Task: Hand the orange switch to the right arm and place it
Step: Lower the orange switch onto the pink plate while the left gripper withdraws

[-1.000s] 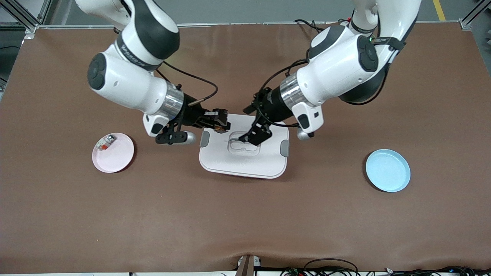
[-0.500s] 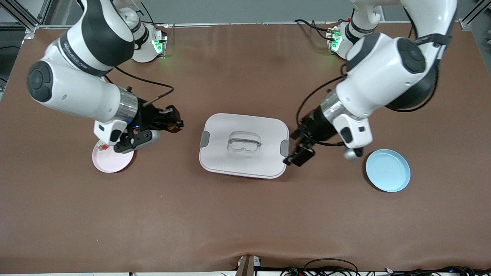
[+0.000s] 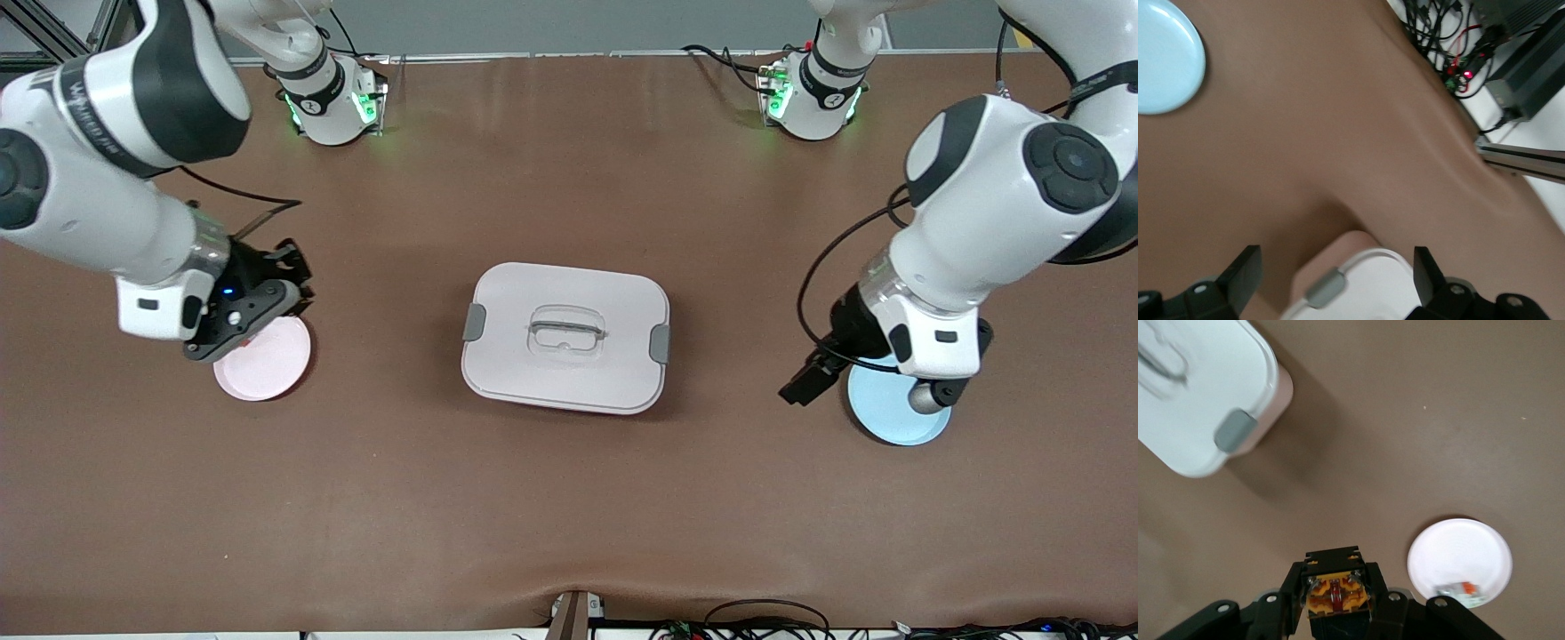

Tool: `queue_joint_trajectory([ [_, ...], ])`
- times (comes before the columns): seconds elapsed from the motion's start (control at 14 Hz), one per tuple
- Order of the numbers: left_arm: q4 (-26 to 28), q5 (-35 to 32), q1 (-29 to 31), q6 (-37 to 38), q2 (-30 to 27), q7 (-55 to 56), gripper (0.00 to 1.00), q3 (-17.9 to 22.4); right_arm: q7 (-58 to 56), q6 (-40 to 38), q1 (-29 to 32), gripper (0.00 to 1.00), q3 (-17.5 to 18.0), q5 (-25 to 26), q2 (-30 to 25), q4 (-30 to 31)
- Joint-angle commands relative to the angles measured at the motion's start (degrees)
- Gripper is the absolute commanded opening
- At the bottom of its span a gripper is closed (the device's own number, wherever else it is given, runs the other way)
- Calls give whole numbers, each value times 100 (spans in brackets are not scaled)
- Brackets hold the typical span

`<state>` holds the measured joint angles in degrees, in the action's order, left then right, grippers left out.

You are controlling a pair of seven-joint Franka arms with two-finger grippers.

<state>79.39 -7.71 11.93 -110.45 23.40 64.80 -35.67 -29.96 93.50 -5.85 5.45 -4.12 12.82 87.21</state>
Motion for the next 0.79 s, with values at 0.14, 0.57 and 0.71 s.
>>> queue_joint_trajectory([
  [0.14,59,-117,879,900,-389,-1504,100,-45,-2264,220,759,0,97,534,-219,375],
  [0.57,86,-56,1523,1675,-1038,-3831,100,68,-3692,2002,1182,0,88,702,-631,1902],
  [0.71,103,-3,1025,2069,-1354,-4263,100,777,-3832,2582,1261,0,88,702,-676,2386],
])
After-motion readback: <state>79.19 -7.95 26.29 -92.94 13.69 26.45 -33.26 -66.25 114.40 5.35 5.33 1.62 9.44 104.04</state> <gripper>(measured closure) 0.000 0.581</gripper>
